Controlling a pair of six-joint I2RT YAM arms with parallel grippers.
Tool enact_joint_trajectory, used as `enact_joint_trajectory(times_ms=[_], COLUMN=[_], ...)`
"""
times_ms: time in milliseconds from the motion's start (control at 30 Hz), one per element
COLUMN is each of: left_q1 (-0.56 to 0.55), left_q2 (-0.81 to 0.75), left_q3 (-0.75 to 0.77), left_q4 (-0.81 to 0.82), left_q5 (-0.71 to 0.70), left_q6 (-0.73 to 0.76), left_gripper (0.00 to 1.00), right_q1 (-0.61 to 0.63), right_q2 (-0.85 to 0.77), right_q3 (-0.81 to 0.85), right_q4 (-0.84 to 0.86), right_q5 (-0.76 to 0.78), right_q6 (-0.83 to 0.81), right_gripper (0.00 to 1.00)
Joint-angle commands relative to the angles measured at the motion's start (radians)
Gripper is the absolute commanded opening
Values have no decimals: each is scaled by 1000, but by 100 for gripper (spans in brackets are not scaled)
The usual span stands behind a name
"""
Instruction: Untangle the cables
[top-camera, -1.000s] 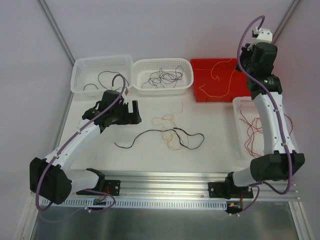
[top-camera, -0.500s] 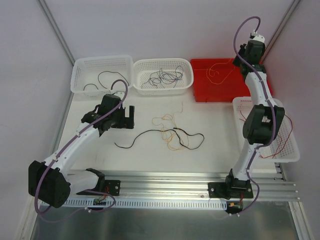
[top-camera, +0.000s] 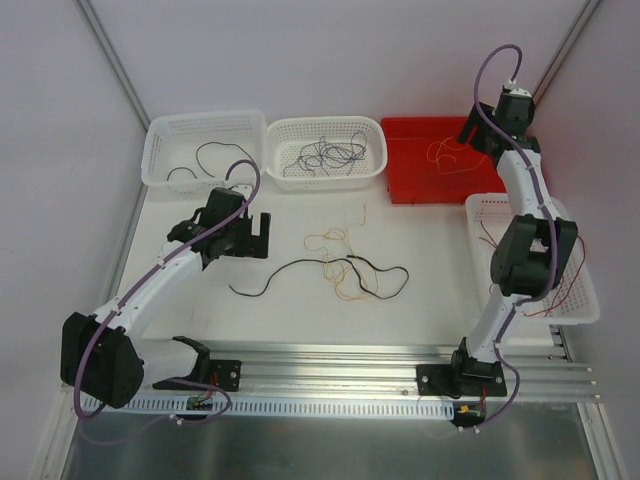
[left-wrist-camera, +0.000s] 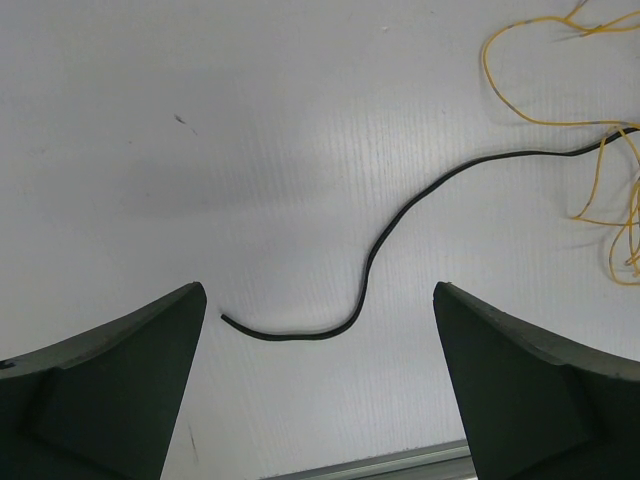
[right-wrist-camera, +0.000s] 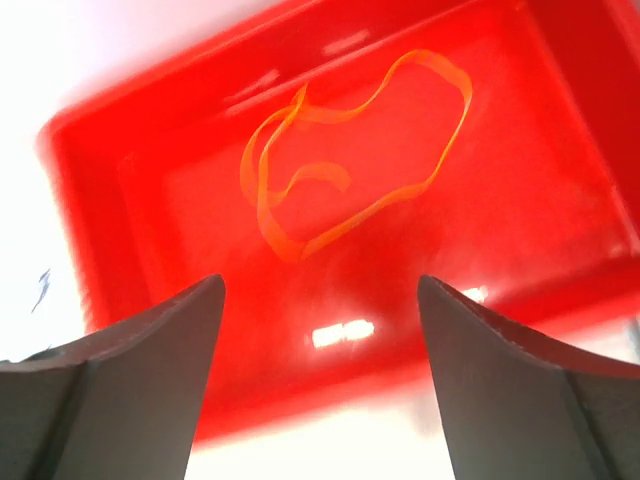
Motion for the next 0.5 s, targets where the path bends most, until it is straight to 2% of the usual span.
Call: enact_joint_trajectory(times_ms=[0,100,267,467], left_q1=[5,7,5,5], left_q2=[8,13,16,30], left_q3=[4,0,5,4], left_q4=[9,9,9,9], left_q5=[23,26,40,39], left_q6=[20,20,16,16], left_gripper=[99,99,99,99], right_q1=[52,103,308,592], right_q2=[-241,-379,-549,-575], right_q3=[-77,-212,-413,-620], right_q4=[-115,-168,-191,-73], right_q5=[-93,-148,-253,-256], right_q6=[-59,-68,-16,122], right_gripper=[83,84,83,82])
